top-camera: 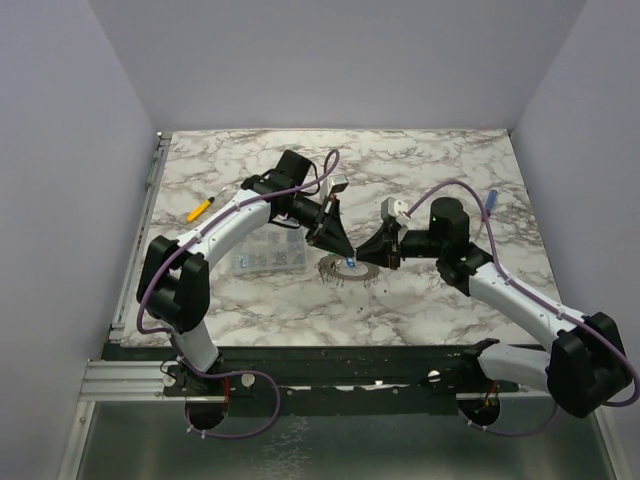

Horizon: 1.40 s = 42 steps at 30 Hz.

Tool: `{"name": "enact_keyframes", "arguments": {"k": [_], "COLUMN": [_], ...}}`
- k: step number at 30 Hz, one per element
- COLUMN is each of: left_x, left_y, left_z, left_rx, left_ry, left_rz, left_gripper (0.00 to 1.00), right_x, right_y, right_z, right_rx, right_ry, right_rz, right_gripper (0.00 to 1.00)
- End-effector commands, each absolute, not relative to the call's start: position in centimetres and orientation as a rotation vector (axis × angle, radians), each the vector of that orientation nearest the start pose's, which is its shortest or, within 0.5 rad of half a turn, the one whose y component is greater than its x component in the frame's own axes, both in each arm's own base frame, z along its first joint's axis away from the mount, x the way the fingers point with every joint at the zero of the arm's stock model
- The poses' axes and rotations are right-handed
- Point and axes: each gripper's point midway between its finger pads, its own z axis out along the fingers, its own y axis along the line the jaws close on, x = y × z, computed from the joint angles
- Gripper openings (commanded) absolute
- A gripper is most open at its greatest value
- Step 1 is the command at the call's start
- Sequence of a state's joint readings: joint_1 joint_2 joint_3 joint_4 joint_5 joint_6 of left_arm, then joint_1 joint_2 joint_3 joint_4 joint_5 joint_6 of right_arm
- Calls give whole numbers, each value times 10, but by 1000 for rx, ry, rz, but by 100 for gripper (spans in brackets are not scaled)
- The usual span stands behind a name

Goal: Remove the keys from the keyring

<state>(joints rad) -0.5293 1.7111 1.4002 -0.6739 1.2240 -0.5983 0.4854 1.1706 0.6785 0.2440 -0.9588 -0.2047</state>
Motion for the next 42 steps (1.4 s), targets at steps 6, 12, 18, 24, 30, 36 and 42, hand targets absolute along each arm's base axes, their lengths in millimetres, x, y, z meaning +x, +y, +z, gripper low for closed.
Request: {"name": "enact_keyframes", "arguments": {"k": [6,12,18,24,30,36,42], "left_x": [236,242,243,229,212,218,221], "left_y": [-299,-289,-290,-303,-307,-311,-313], "left_z": [252,224,227,253,242,240,236], "left_rx": [373,217,222,373,398,400,396], "left_ry": [2558,2653,2648,2578,2622,2625,2633], "left_rz": [-1917,-1816,-1812,-1883,-1927,-1931,-1914], "left_gripper": [0,0,0,0,0,0,0], "right_x": [230,228,230,230,240,242,226], "right_y": [269,270,273,271,271,272,273], "right_z": [208,219,221,200,197,200,203], "right_rx": [-1243,-1253,-1254,-1281,-1270,-1270,-1289], "right_ry": [1389,1338,1319,1367,1389,1384,1378], "right_rz": [960,951,965,961,922,915,1001], "right_gripper": [1,1,1,15,29,38,50]}}
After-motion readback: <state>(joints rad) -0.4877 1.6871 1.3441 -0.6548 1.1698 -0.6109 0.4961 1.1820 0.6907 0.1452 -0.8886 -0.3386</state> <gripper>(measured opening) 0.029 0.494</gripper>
